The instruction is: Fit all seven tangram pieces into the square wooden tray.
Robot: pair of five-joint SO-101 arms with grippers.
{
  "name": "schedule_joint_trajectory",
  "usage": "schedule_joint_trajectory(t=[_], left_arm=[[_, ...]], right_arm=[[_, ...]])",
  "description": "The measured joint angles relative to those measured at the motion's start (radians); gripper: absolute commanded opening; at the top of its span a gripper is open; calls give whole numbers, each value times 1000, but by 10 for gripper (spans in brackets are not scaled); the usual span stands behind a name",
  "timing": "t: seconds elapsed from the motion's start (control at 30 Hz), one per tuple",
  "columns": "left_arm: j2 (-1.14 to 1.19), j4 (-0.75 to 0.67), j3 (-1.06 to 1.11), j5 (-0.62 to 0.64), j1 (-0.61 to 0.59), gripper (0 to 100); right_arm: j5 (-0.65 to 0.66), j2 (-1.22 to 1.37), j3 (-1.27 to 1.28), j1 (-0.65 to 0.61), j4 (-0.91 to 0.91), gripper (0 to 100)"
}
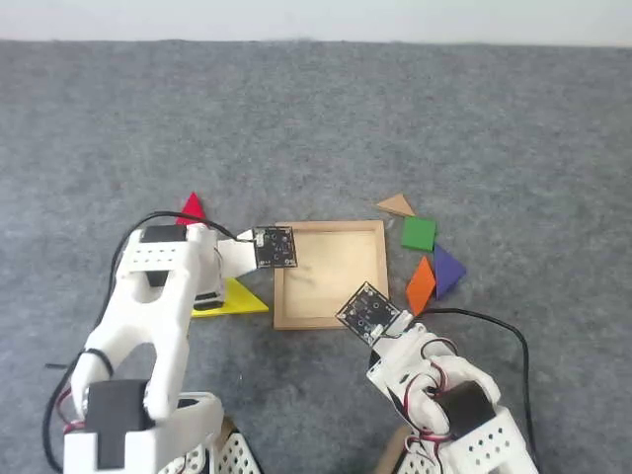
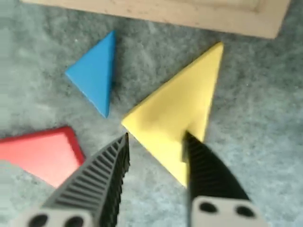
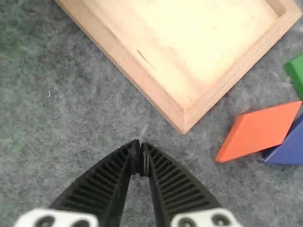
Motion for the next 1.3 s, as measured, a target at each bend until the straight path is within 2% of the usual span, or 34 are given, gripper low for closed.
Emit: schedule_joint_trajectory(t=[0.3,0.7,0.9,1.03,1.13,1.3], left_arm=[[18,112,-25,-135,-3,287],[18,43,-49,-129,-6,288],[18,74,-61,69,-8,283],[18,118,-110,284,-31,283],[18,83,-117,443,-37,283],[18,68,-117,543,-35,283]], right_arm=[[0,0,0,0,0,9],[0,0,0,0,0,9],[0,0,0,0,0,9],[0,0,0,0,0,9],[0,0,0,0,0,9],[0,0,0,0,0,9]])
